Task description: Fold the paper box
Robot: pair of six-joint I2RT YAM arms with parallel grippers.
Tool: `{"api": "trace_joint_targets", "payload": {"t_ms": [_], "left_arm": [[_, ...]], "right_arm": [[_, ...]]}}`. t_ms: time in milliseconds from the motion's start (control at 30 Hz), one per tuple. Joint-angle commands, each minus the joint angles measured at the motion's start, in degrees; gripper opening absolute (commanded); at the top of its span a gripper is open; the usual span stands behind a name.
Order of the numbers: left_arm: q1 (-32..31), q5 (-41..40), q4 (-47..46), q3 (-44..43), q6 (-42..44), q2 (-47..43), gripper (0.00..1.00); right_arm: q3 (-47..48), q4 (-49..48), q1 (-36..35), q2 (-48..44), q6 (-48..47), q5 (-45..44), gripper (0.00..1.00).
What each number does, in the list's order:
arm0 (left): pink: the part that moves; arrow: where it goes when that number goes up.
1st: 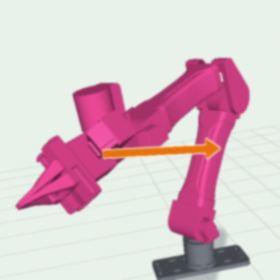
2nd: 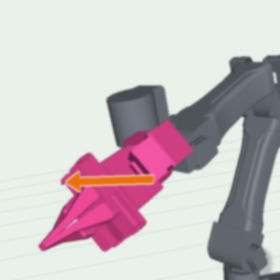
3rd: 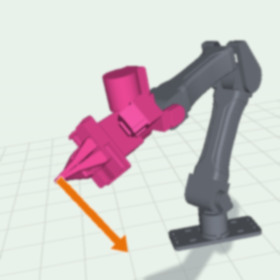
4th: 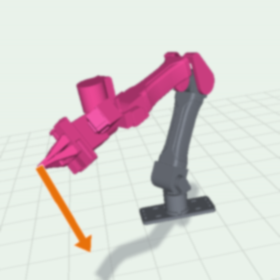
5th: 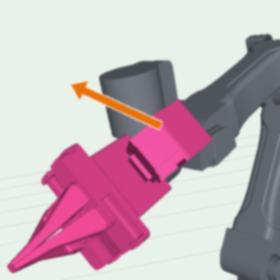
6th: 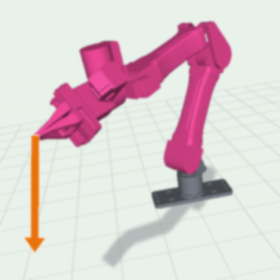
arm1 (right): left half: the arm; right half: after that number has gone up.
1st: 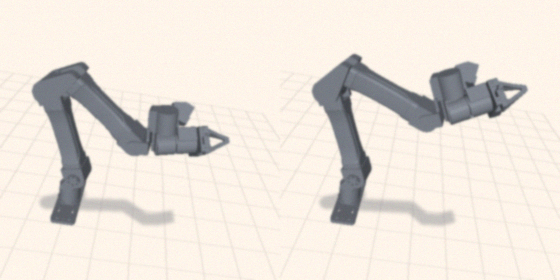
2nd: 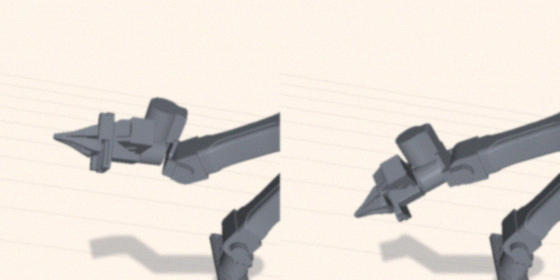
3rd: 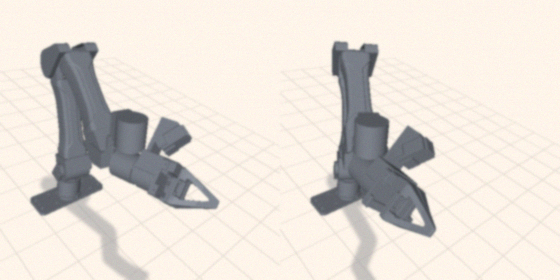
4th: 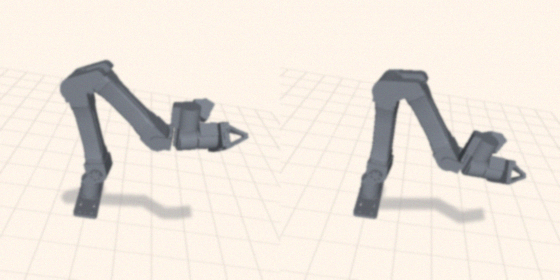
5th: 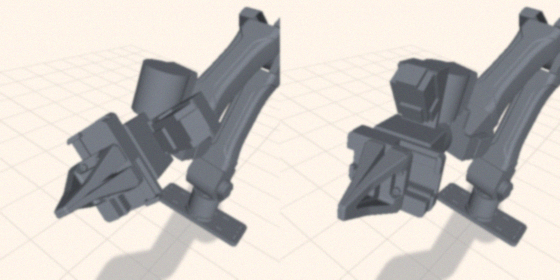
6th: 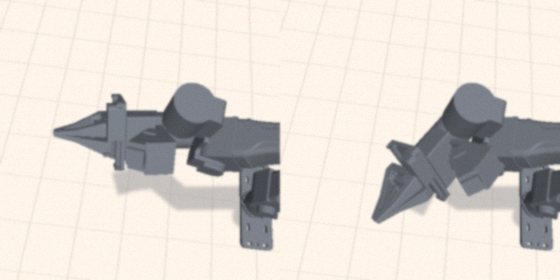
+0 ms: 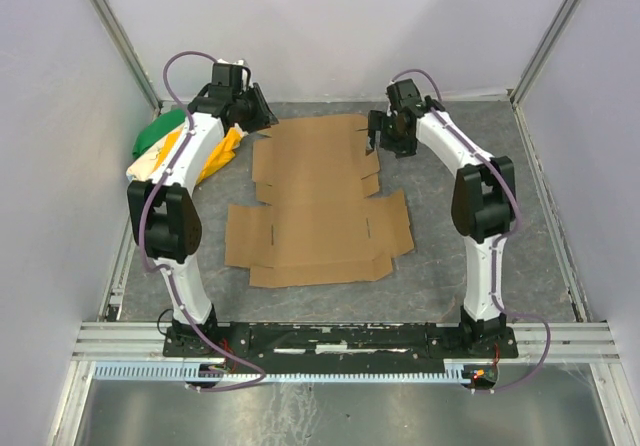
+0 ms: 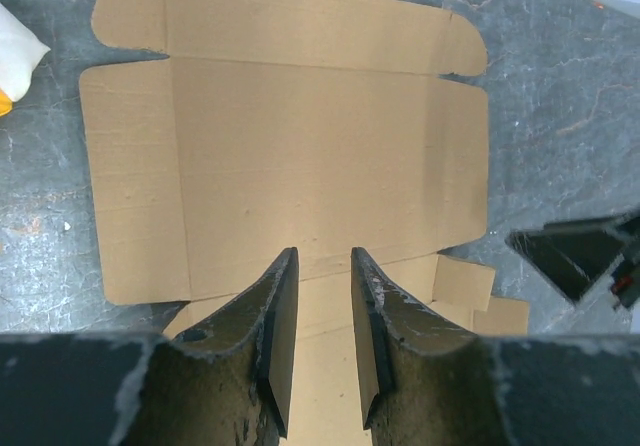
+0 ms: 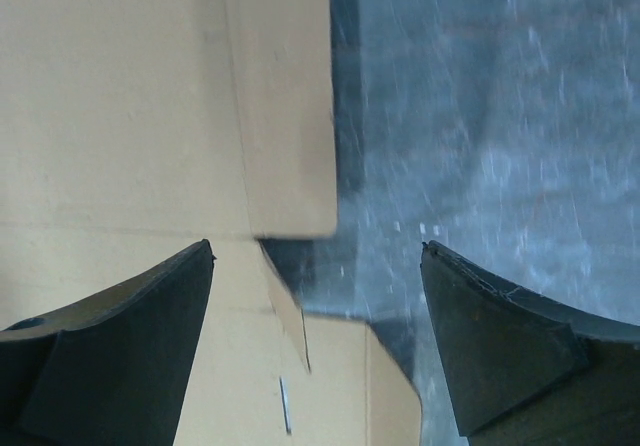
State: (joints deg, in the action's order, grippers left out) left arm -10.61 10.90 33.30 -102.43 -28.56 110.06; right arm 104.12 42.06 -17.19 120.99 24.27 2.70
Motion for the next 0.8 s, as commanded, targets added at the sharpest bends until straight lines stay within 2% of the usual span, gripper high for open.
{"api": "trace_joint_targets", "payload": {"t_ms": [0, 233, 300, 333, 367, 500, 600, 767], "left_arm": [[0.0, 2.3, -0.5, -1.1, 0.7, -1.0, 0.35], [0.0, 3.1, -0.6, 5.5, 2.5, -5.1, 0.34], [0.0, 2.8, -0.6, 7.6, 3.0, -6.8, 0.33], [0.0, 2.7, -0.6, 8.6, 3.4, -7.7, 0.33], [0.0, 2.6, -0.6, 9.7, 3.6, -8.5, 0.32], [0.0, 3.1, -0.3, 13.6, 4.0, -11.2, 0.31], [0.0, 3.2, -0.6, 17.8, 3.9, -14.0, 0.3], [-0.9, 7.7, -1.6, 24.4, 3.5, -19.5, 0.17]], "right_arm": [[10.2, 3.1, 0.1, 7.3, -3.1, 0.3, 0.92], [18.1, 0.1, 1.8, 15.3, -1.3, 2.1, 0.89], [18.8, -2.4, 2.4, 16.4, -0.6, 4.5, 0.82], [18.9, -3.8, 2.5, 16.8, -0.4, 6.2, 0.74], [19.1, -4.7, 2.5, 17.1, -0.2, 7.5, 0.7], [22.3, -3.1, 2.5, 19.7, 0.3, 10.2, 0.66], [21.0, -4.4, 2.5, 19.8, 0.1, 11.8, 0.61], [18.3, -7.4, 2.6, 18.6, 0.0, 14.5, 0.48]]}}
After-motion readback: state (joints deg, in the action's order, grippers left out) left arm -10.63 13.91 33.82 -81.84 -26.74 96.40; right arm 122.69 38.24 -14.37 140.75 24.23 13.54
